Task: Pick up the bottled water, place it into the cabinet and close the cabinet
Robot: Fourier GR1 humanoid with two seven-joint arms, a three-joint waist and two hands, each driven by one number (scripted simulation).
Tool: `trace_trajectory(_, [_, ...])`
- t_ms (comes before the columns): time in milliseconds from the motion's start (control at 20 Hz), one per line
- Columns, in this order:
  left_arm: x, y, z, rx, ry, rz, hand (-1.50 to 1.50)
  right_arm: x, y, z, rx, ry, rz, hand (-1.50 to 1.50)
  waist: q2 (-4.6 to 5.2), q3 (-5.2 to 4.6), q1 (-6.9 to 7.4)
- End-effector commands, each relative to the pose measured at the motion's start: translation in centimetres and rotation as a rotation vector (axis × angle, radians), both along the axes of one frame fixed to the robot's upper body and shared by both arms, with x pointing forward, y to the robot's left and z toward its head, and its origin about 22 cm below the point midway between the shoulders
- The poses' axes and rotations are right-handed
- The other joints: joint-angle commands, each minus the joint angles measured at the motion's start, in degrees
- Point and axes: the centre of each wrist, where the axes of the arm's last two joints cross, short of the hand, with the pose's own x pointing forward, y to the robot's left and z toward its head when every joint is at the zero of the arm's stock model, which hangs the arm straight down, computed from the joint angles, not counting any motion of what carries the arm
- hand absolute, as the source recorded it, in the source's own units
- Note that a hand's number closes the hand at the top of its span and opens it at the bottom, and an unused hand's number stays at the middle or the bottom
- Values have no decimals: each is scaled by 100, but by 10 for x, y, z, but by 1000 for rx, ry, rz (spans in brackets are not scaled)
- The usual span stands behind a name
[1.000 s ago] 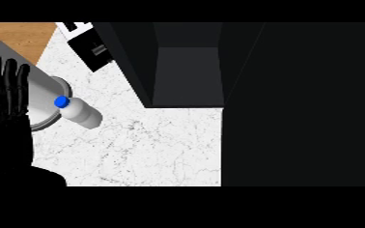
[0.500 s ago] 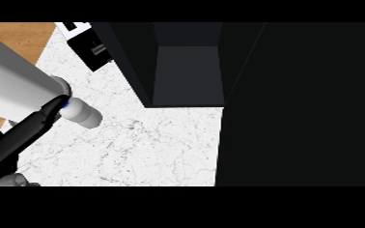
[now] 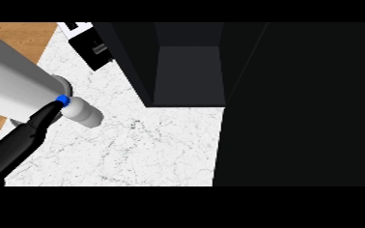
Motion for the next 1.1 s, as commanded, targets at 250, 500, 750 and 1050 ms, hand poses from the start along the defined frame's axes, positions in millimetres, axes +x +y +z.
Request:
trace_trajectory(250, [-14, -21, 18, -31, 27, -4, -150, -26, 9, 16, 19, -14, -18, -150, 4, -1, -8])
trace_trajectory(500, [-9, -20, 30, -28, 52, 32, -150, -25, 19, 19, 20, -18, -29, -150, -1, -3, 4])
trace_trajectory(750, [-15, -12, 12, -29, 98, 15, -150, -34, 22, 28, 44, -24, -40, -150, -2, -14, 8])
trace_trajectory(1050, [-12, -7, -3, -47, 143, 24, -150, -17, 21, 12, 14, -30, -48, -150, 11, -10, 13])
